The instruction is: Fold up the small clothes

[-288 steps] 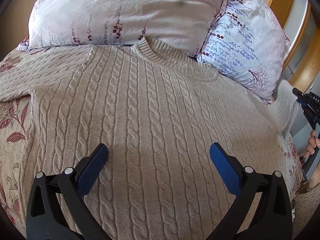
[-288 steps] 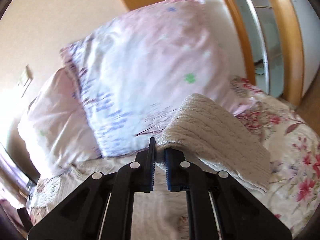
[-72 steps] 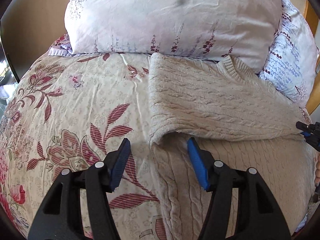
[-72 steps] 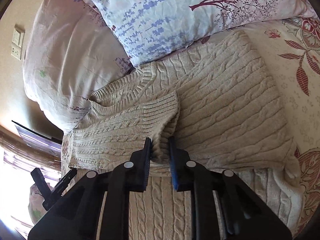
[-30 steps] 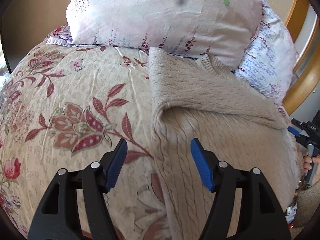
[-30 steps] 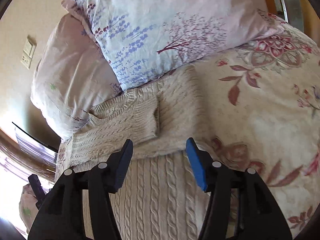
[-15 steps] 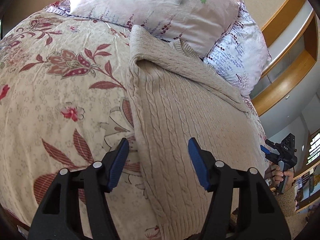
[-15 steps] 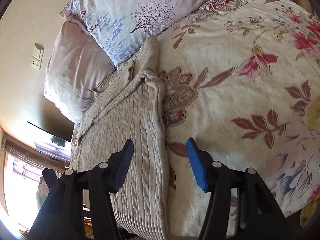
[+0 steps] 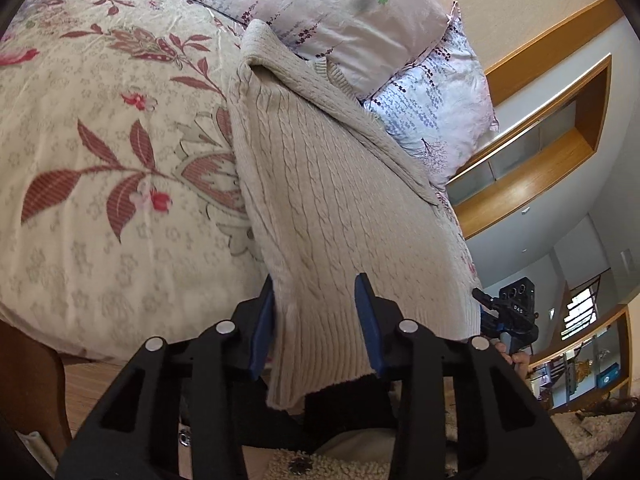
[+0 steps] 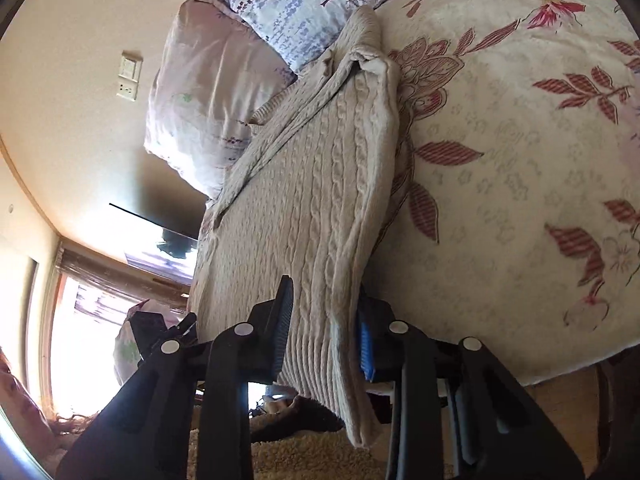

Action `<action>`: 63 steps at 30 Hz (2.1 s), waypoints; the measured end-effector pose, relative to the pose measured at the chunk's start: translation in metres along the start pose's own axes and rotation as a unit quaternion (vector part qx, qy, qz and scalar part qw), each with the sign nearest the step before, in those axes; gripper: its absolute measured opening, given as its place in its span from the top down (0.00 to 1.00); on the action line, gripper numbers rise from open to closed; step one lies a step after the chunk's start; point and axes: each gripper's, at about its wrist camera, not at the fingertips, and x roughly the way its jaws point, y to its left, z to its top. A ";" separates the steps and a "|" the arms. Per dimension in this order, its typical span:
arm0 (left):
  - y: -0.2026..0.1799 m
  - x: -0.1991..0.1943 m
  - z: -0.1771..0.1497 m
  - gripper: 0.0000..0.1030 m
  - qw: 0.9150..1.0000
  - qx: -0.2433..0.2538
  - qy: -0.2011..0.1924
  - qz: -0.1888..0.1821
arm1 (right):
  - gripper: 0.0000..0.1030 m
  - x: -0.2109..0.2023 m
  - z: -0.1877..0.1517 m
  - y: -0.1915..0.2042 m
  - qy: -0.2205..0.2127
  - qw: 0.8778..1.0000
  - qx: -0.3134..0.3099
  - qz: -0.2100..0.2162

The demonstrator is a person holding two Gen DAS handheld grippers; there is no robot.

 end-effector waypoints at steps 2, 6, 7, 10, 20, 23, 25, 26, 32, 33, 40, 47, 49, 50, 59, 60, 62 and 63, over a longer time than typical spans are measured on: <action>0.000 0.001 -0.006 0.70 1.000 -0.009 0.008 -0.013 | 0.73 0.000 -0.005 0.003 0.004 1.000 -0.004 0.009; -0.002 0.002 -0.008 0.73 1.000 -0.012 0.014 -0.015 | 0.77 0.002 -0.016 0.008 0.015 1.000 -0.020 0.002; -0.002 0.004 -0.007 0.76 1.000 -0.013 0.017 -0.016 | 0.78 0.002 -0.018 0.009 0.017 1.000 -0.024 -0.003; -0.003 0.009 -0.006 0.91 1.000 -0.009 0.028 -0.008 | 0.90 0.004 -0.020 0.011 0.017 0.999 -0.035 -0.019; -0.031 -0.013 0.046 0.94 0.996 0.063 -0.052 0.024 | 0.93 -0.024 0.015 0.064 -0.142 0.977 -0.151 -0.050; -0.042 -0.021 0.079 0.94 0.991 0.084 -0.095 0.044 | 0.93 -0.022 0.035 0.087 -0.187 0.960 -0.197 -0.069; -0.050 -0.021 0.102 0.94 0.986 0.100 -0.120 0.062 | 0.93 -0.018 0.048 0.103 -0.214 0.945 -0.229 -0.089; -0.054 -0.020 0.114 0.94 0.983 0.104 -0.132 0.070 | 0.93 -0.016 0.055 0.109 -0.228 0.938 -0.242 -0.098; -0.067 0.002 0.180 0.94 0.972 0.118 -0.169 0.117 | 0.93 0.007 0.094 0.139 -0.277 0.895 -0.309 -0.162; -0.069 0.006 0.189 0.94 0.969 0.122 -0.173 0.124 | 0.93 0.011 0.099 0.143 -0.283 0.888 -0.319 -0.174; -0.072 0.050 0.239 0.94 0.964 0.124 -0.177 0.154 | 0.93 0.044 0.141 0.131 -0.288 0.888 -0.294 -0.204; -0.043 0.097 0.260 0.94 0.972 0.081 -0.146 0.167 | 0.93 0.081 0.180 0.093 -0.242 0.918 -0.227 -0.217; -0.033 0.109 0.262 0.94 0.974 0.065 -0.135 0.171 | 0.93 0.091 0.190 0.081 -0.226 0.927 -0.203 -0.220; -0.028 0.115 0.263 0.94 0.975 0.058 -0.128 0.173 | 0.93 0.096 0.195 0.075 -0.216 0.932 -0.189 -0.222; 0.004 0.144 0.273 0.94 0.984 -0.016 -0.098 0.146 | 0.92 0.119 0.219 0.034 -0.173 0.958 -0.091 -0.207; 0.004 0.147 0.275 0.93 0.985 -0.023 -0.097 0.142 | 0.92 0.118 0.222 0.034 -0.176 0.960 -0.083 -0.199; 0.006 0.151 0.279 0.93 0.986 -0.036 -0.094 0.133 | 0.86 0.116 0.230 0.032 -0.181 0.967 -0.059 -0.171; 0.007 0.153 0.281 0.91 0.986 -0.044 -0.094 0.132 | 0.74 0.116 0.235 0.031 -0.182 0.970 -0.045 -0.157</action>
